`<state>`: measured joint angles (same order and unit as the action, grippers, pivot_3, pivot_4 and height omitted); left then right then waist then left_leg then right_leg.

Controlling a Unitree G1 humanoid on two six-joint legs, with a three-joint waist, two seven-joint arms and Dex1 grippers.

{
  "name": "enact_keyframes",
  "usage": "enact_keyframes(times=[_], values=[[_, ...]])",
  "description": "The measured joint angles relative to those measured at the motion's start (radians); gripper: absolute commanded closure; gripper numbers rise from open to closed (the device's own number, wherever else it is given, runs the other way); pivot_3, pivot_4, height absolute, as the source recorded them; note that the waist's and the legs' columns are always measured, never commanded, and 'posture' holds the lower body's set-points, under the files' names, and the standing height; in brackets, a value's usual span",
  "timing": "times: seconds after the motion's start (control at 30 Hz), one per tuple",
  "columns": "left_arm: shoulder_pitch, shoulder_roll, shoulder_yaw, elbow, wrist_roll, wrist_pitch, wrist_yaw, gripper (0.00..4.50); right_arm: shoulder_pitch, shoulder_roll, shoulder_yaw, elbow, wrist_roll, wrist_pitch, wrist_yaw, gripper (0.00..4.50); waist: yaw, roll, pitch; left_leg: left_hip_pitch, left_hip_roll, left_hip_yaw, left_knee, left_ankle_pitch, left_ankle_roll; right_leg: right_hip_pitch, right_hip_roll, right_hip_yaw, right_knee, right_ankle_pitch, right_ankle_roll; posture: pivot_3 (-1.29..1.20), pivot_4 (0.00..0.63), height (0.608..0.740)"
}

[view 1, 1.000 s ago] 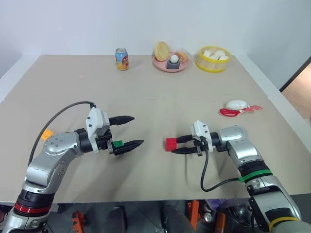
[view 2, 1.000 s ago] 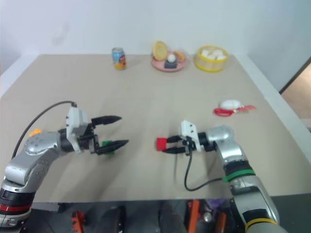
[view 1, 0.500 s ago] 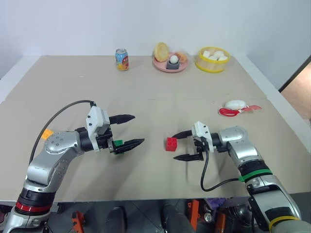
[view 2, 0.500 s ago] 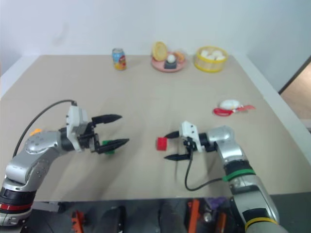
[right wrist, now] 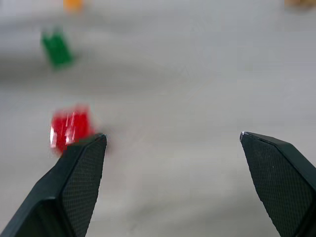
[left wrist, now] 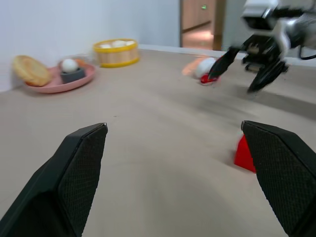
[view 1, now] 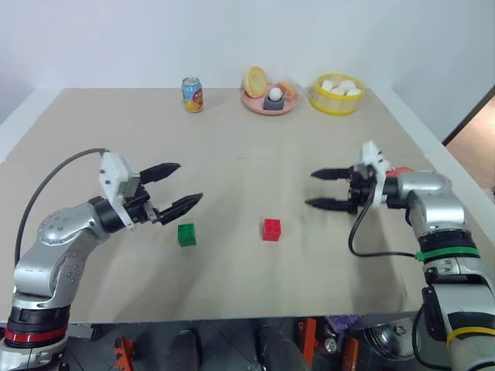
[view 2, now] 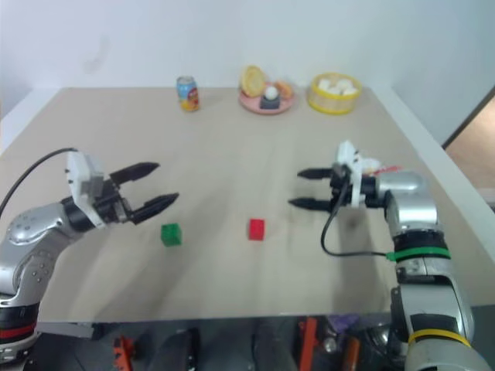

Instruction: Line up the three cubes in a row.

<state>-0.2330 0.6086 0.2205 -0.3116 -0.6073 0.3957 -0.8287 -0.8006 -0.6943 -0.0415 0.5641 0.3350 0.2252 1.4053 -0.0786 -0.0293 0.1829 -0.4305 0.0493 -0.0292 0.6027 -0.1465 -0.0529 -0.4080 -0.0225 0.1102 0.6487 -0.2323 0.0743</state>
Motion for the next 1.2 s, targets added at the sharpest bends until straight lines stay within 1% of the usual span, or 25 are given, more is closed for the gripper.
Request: enact_keyframes(times=[0.1, 0.2, 0.33, 0.47, 0.57, 0.7, 0.83, 1.0, 1.2], values=[[0.063, 0.019, 0.025, -0.002, 0.003, 0.003, 0.007, 0.0, -0.017, 0.001, -0.044, -0.064, 0.057, 0.083, -0.04, 0.02, 0.0, 0.0, 0.0, -0.001, 0.0, 0.0, 0.0, -0.001, 0.0, -0.001, 0.0, 0.0, 0.0, -0.001, 0.0, 0.0, 0.15, 0.74], [0.14, 0.065, 0.039, -0.011, 0.019, -0.002, -0.015, 0.0, -0.03, 0.014, -0.077, -0.148, 0.114, 0.161, -0.081, 0.02, 0.001, 0.0, 0.0, -0.001, 0.0, 0.0, 0.0, -0.001, -0.001, -0.001, 0.0, 0.0, 0.0, -0.002, -0.001, 0.0, 0.15, 0.74], [0.239, 0.13, 0.07, -0.018, 0.02, -0.029, -0.1, 0.0, -0.022, 0.057, -0.077, -0.281, 0.172, 0.238, -0.12, 0.02, 0.001, 0.0, 0.0, -0.001, 0.001, 0.001, -0.001, -0.002, -0.001, -0.003, 0.0, 0.0, 0.0, -0.003, -0.002, 0.0, 0.15, 0.74], [0.276, 0.159, 0.102, -0.014, 0.012, -0.047, -0.171, 0.0, 0.008, 0.08, -0.064, -0.371, 0.193, 0.271, -0.138, 0.02, 0.005, 0.0, 0.0, -0.002, 0.001, 0.001, -0.001, -0.002, -0.001, -0.003, -0.001, -0.001, 0.0, -0.003, -0.002, 0.0, 0.15, 0.74], [0.28, 0.163, 0.105, -0.014, -0.001, -0.049, -0.216, 0.0, 0.026, 0.087, -0.04, -0.407, 0.198, 0.285, -0.145, 0.02, 0.005, 0.0, 0.0, -0.003, 0.001, 0.002, -0.001, -0.002, -0.001, -0.005, -0.002, -0.001, 0.0, -0.003, -0.002, 0.0, 0.15, 0.74], [0.275, 0.167, 0.093, -0.01, 0.002, -0.06, -0.261, 0.0, 0.03, 0.088, -0.04, -0.428, 0.203, 0.293, -0.155, 0.02, 0.004, 0.0, 0.0, -0.007, 0.001, 0.002, -0.001, -0.002, -0.001, -0.009, -0.001, -0.001, 0.001, -0.002, -0.003, 0.0, 0.15, 0.74], [0.247, 0.172, 0.051, 0.03, 0.029, -0.094, -0.311, 0.0, 0.043, 0.089, -0.036, -0.46, 0.211, 0.312, -0.169, 0.02, 0.004, 0.0, 0.0, -0.008, 0.002, 0.002, -0.001, -0.002, -0.001, -0.01, -0.001, -0.001, 0.001, -0.002, -0.003, 0.0, 0.15, 0.74], [0.186, 0.171, -0.023, 0.118, 0.077, -0.153, -0.36, 0.0, 0.067, 0.085, -0.037, -0.555, 0.256, 0.362, -0.192, 0.02, 0.004, 0.0, 0.0, -0.008, 0.002, 0.003, -0.001, -0.002, -0.001, -0.011, 0.0, -0.001, 0.001, -0.002, -0.003, 0.0, 0.15, 0.74], [0.148, 0.157, -0.062, 0.19, 0.101, -0.194, -0.383, 0.0, 0.109, 0.066, -0.039, -0.632, 0.292, 0.396, -0.216, 0.02, 0.004, 0.0, 0.0, -0.008, 0.002, 0.002, -0.001, -0.002, -0.001, -0.011, 0.0, -0.001, 0.002, -0.002, -0.003, 0.0, 0.15, 0.74]])
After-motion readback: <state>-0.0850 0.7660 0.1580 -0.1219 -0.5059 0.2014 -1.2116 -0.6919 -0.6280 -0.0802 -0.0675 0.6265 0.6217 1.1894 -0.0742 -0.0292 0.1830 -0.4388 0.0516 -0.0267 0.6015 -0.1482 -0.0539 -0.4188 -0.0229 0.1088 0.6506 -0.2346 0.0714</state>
